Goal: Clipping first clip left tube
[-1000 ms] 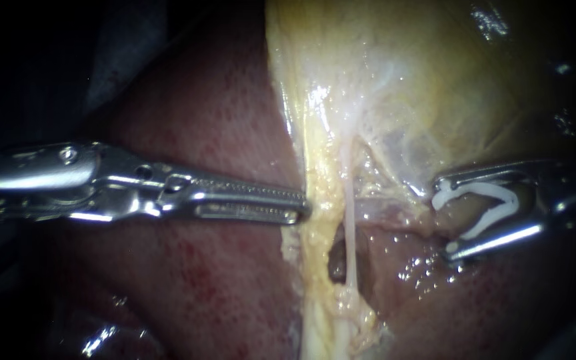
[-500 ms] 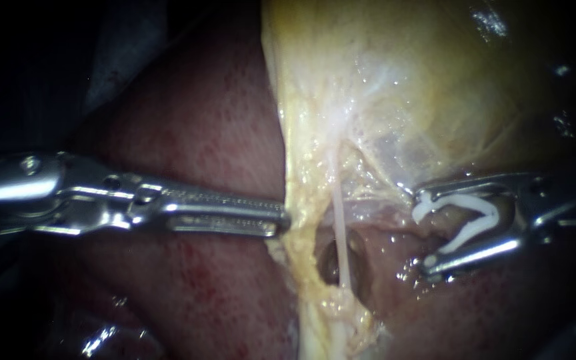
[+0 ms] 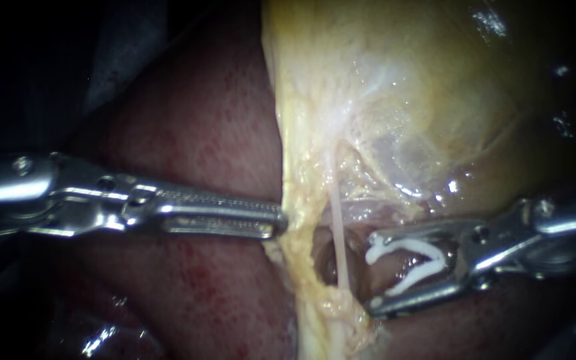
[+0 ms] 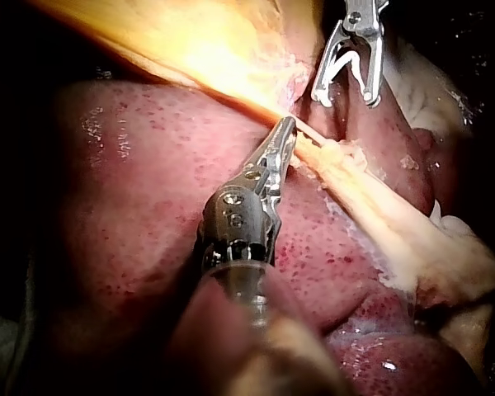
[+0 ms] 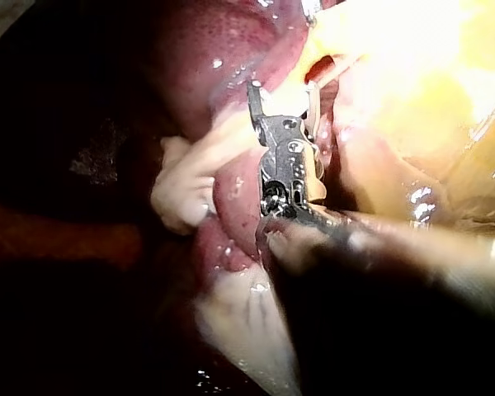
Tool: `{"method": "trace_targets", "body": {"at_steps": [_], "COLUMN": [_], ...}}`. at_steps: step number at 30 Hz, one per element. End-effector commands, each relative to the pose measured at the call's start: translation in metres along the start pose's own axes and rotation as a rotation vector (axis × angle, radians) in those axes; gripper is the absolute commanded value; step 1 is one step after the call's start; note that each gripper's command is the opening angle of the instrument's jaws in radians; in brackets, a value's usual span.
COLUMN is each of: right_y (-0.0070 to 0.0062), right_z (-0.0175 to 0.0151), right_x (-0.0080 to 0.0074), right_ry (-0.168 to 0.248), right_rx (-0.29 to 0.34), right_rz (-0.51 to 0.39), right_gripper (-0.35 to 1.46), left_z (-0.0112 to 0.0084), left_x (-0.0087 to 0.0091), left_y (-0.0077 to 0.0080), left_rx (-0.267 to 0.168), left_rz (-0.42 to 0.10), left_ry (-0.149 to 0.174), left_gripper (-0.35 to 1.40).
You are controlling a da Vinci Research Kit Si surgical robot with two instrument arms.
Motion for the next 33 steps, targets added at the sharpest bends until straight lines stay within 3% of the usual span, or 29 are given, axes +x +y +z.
{"method": "trace_targets", "body": {"at_steps": [1,14,25,33], "right_y": [0.0,0.0014,0.0032,0.0034], "right_z": [0.0005,0.0053,0.0058,0.0068], "right_x": [-0.0002,-0.0011,-0.0016,-0.0011], "right_ry": [0.0,-0.015,-0.014,-0.013], "right_rx": [-0.002,0.006,0.002,-0.003], "right_rz": [0.003,0.0,-0.002,-0.001], "right_gripper": [0.55,0.57,0.57,0.57], "left_z": [0.0,0.0,0.0,0.0], "left_x": [0.0,-0.0003,-0.0006,-0.0007], "left_y": [-0.0001,-0.0009,-0.0015,-0.0017], "left_rx": [-0.003,0.0,0.005,0.007], "left_rz": [0.0,-0.002,-0.003,-0.003], "left_ry": [0.001,0.001,0.002,0.003], "left_gripper": [-0.35,-0.35,-0.35,-0.35]}}
